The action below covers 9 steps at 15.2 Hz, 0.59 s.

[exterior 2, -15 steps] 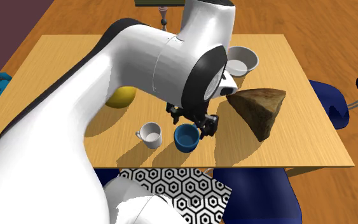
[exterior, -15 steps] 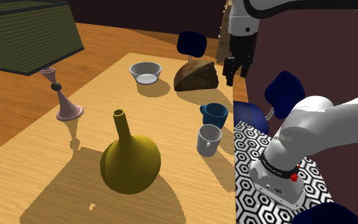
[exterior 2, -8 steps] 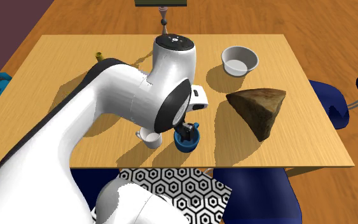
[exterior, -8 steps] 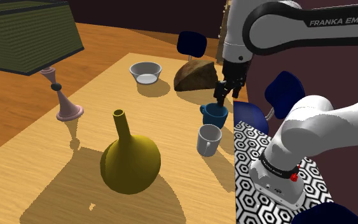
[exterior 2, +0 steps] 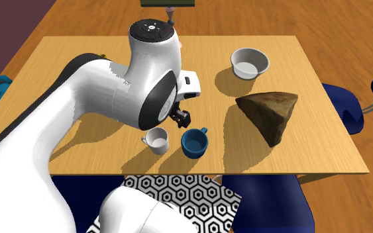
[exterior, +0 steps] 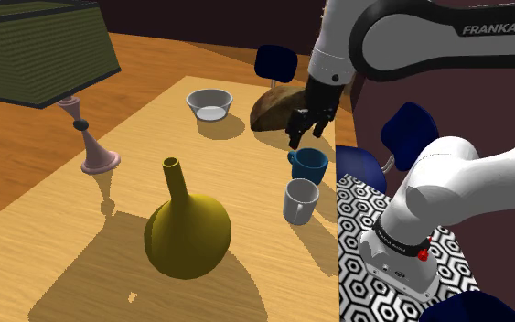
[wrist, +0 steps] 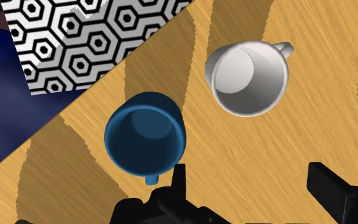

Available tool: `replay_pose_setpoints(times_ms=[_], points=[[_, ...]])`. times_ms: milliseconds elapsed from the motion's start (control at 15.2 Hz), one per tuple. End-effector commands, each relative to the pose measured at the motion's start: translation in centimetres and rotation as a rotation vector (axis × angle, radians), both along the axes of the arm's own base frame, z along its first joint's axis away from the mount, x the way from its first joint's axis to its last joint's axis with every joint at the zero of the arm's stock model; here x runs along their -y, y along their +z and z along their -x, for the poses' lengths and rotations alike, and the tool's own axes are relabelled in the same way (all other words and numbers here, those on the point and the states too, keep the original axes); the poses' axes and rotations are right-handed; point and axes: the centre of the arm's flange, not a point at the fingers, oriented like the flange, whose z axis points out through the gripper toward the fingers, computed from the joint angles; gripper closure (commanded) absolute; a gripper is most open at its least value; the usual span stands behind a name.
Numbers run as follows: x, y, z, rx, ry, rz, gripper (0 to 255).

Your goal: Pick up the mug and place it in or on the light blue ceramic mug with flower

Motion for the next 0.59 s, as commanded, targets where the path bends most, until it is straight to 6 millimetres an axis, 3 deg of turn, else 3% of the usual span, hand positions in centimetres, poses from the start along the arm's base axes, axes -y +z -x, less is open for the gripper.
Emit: replay_pose_setpoints(times_ms=[0,330,528], points=[[0.3,-3.6,1.2,-0.046,-0.011,0.005,0],[-0.1,-9.6,2.7,-0.115,-0.032,0.007,0],[-0.2,-11.2,2.9,-0.12,-0.034,0.007,0]])
